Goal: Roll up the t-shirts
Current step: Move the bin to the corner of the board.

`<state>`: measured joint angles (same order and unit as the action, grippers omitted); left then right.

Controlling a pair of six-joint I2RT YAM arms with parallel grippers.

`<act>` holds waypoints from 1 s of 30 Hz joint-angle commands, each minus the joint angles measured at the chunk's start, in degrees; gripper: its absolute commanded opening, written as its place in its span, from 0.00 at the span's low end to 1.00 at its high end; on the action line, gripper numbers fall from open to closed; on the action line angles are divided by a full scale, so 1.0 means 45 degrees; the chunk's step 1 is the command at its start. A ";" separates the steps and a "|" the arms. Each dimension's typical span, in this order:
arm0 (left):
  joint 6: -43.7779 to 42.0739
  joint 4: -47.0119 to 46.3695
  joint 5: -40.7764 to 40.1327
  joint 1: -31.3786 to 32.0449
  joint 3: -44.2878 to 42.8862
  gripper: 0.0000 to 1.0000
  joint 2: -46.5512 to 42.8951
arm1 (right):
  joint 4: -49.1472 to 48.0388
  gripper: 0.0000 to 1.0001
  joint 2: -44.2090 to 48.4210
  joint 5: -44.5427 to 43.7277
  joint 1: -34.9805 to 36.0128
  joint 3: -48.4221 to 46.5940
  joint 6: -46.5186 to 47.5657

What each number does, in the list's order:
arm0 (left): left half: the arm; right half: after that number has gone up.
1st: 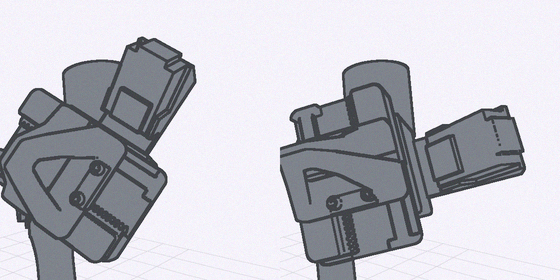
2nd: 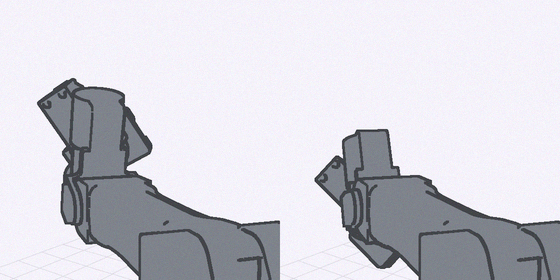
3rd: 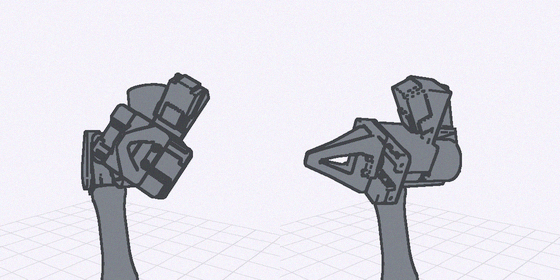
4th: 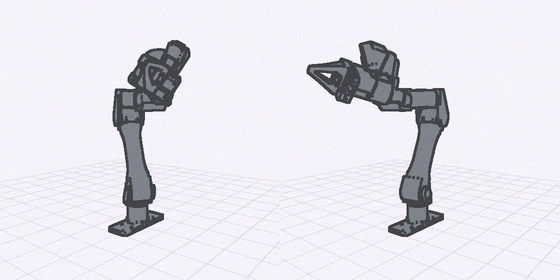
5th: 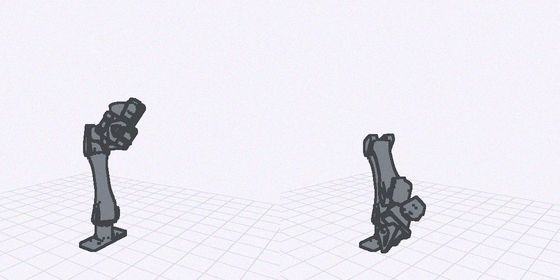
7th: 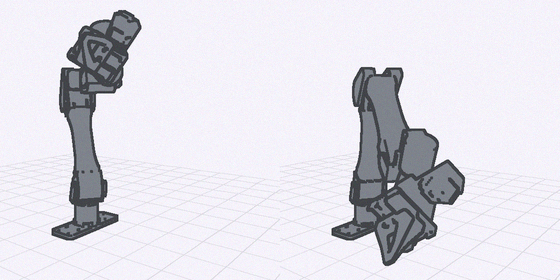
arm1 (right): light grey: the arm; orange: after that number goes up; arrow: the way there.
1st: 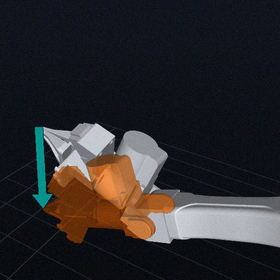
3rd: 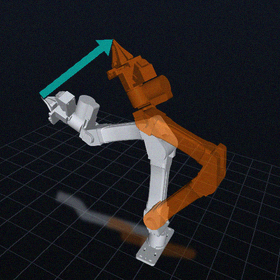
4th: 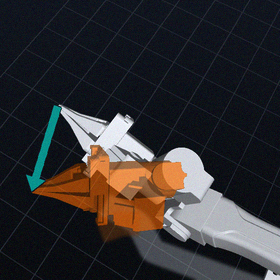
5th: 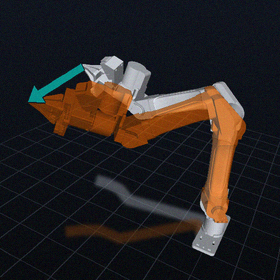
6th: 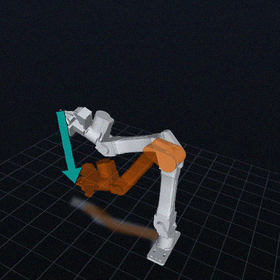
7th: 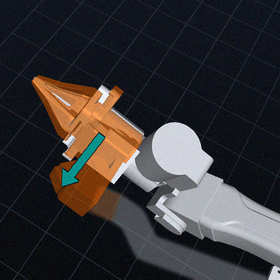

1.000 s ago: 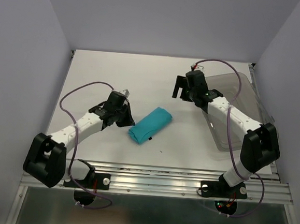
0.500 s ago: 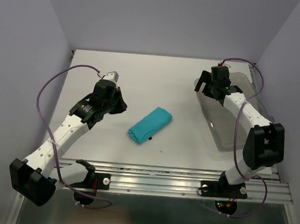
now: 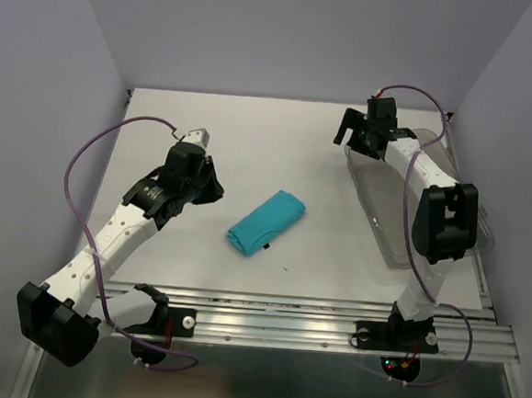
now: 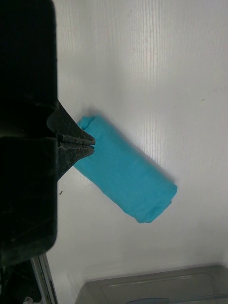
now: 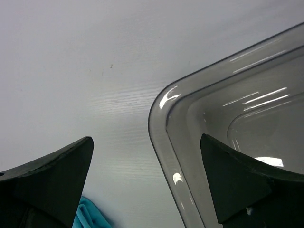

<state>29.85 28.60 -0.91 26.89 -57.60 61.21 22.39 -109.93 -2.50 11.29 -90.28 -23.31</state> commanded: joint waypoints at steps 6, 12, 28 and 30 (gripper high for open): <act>0.0008 0.0246 -0.0267 -0.0078 -0.0305 0.02 -0.0379 | 0.0940 0.98 -0.2015 0.3152 0.0146 -0.2863 0.0180; 0.0086 -0.0066 -0.0033 -0.0078 -0.0149 0.02 -0.0341 | 0.1118 0.97 -0.2056 0.4149 0.0653 -0.2946 0.0238; 0.0301 -0.0417 0.0530 -0.0078 0.0457 0.05 -0.0399 | 0.3341 0.98 0.0206 0.4328 0.2158 -0.1872 0.1468; 0.0573 -0.0593 0.0650 -0.0078 0.0574 0.09 -0.0380 | 0.3481 0.98 0.0793 0.3450 0.2333 -0.1736 0.1508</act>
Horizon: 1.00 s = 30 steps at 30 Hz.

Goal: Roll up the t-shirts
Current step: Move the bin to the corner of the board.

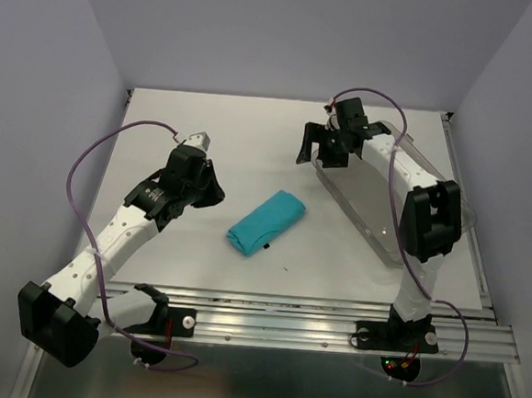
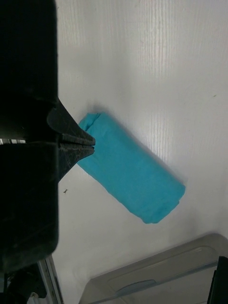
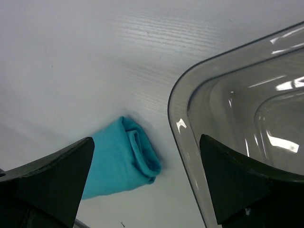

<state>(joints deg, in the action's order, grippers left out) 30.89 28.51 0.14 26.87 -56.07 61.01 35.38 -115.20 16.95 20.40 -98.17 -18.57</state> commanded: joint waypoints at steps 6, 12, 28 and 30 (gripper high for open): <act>0.2035 -0.1686 0.0790 -0.0074 0.1520 0.32 -0.0394 | -0.1081 0.95 0.4151 -0.2105 0.1830 0.2341 0.0044; 0.3952 -0.1454 -0.0320 -0.0132 0.2712 0.43 -0.1367 | -0.1922 0.88 0.3571 -0.2321 0.3531 0.3786 -0.0131; 0.5635 -0.2291 0.0904 -0.0132 0.5429 0.44 -0.3031 | -0.3641 0.80 0.2785 -0.2438 0.4372 0.7027 -0.1458; 0.5615 -0.2410 0.1062 -0.0132 0.5585 0.47 -0.2468 | -0.3836 0.81 0.3252 -0.2536 0.4644 0.7884 -0.2003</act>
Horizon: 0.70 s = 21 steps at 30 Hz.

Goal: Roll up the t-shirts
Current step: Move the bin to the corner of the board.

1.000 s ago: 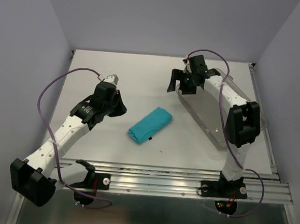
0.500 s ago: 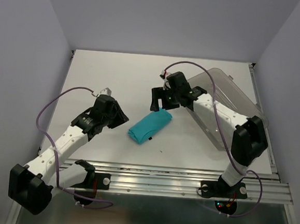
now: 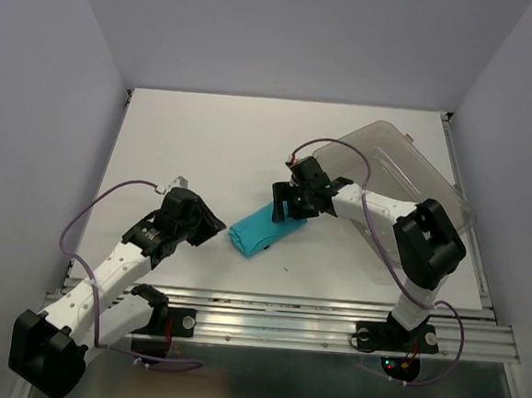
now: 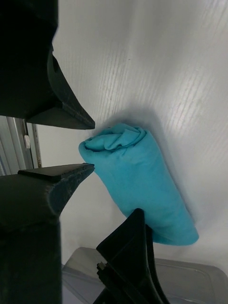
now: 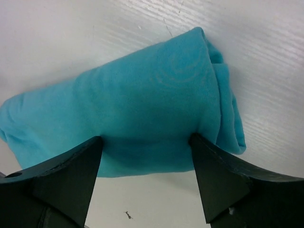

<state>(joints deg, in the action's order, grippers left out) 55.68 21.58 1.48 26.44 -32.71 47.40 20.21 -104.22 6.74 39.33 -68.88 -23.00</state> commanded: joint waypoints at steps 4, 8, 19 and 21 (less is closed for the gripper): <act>-0.0185 -0.0870 0.0766 -0.0054 0.0413 0.65 0.1067 | -0.0914 0.82 0.1751 -0.0133 0.0732 0.2395 -0.1957; -0.0245 -0.0968 0.1019 -0.0035 0.0530 0.76 0.1322 | -0.1170 0.83 0.2514 0.0396 0.0732 0.2554 -0.2465; 0.0770 -0.1807 0.2269 0.0043 0.2033 0.76 0.1050 | -0.0507 0.90 0.3591 -0.1440 0.0732 0.1870 -0.2291; 0.1277 -0.2273 0.2522 0.0063 0.2461 0.76 0.0758 | -0.0253 0.90 0.3513 -0.2082 0.0732 0.1559 -0.2115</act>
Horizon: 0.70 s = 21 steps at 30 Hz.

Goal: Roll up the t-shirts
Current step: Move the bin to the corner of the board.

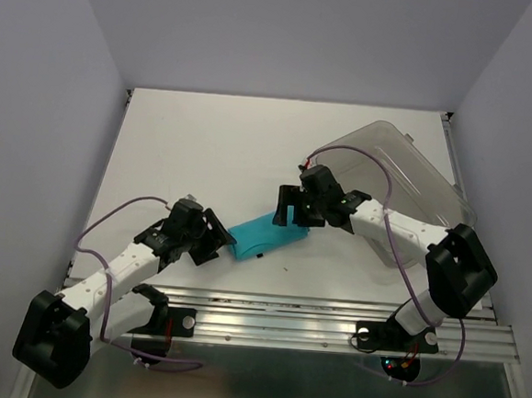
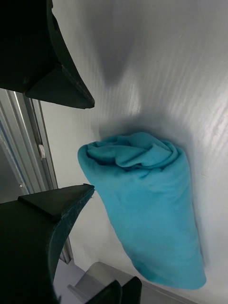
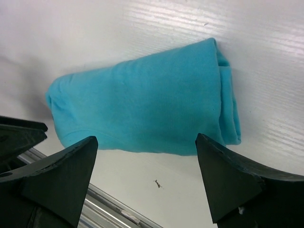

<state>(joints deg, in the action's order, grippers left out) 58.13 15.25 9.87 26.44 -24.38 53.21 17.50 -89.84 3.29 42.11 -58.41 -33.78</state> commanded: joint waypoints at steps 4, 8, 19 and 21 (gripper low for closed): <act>0.1787 -0.1686 0.1048 0.0082 0.1294 0.76 -0.1023 | 0.0526 0.91 0.0394 -0.1668 0.0115 -0.0964 0.0358; 0.2628 -0.2215 0.0990 0.0083 0.1901 0.80 -0.1044 | 0.0565 0.92 0.0492 -0.1727 -0.0002 -0.1043 0.0397; 0.3079 -0.4227 0.1049 0.0083 0.2411 0.77 0.0360 | 0.0760 0.93 0.0668 -0.1981 -0.0002 -0.1004 0.0534; 0.3040 -0.4616 0.1088 0.0083 0.2352 0.76 0.0674 | 0.0838 0.93 0.0610 -0.2020 -0.0351 -0.1081 0.0709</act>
<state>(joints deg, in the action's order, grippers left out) 71.96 -1.28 15.05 26.57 -13.50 54.00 20.95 -89.27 -3.99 42.00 -60.66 -32.18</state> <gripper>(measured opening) 0.768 0.928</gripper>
